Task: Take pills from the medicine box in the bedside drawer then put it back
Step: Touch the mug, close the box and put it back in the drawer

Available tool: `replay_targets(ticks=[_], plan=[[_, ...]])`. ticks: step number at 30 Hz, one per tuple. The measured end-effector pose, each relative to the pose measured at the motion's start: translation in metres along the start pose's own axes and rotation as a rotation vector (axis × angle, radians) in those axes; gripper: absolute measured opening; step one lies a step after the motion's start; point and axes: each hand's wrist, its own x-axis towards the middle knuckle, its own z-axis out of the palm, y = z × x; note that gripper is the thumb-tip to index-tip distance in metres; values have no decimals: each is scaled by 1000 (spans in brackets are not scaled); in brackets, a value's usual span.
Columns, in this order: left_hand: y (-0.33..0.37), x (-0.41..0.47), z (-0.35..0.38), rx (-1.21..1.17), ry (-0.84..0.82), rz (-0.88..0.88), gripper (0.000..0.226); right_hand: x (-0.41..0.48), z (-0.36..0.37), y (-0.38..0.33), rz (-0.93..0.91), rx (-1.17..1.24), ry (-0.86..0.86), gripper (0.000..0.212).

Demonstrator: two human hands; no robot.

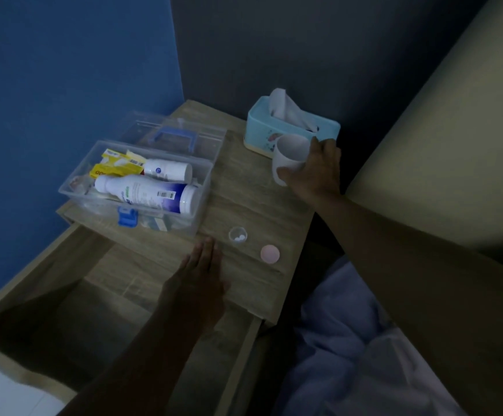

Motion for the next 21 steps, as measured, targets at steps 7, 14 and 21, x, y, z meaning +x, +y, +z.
replay_targets(ticks=[7, 14, 21], plan=[[-4, 1, 4, -11, 4, 8, 82, 10, 2, -7, 53, -12, -7, 95], [3, 0, -7, -39, -47, -18, 80, 6, -14, -8, -17, 178, -88, 91], [9, -2, -15, -24, -83, -37, 76, -32, -30, -16, -205, 214, -168, 99]])
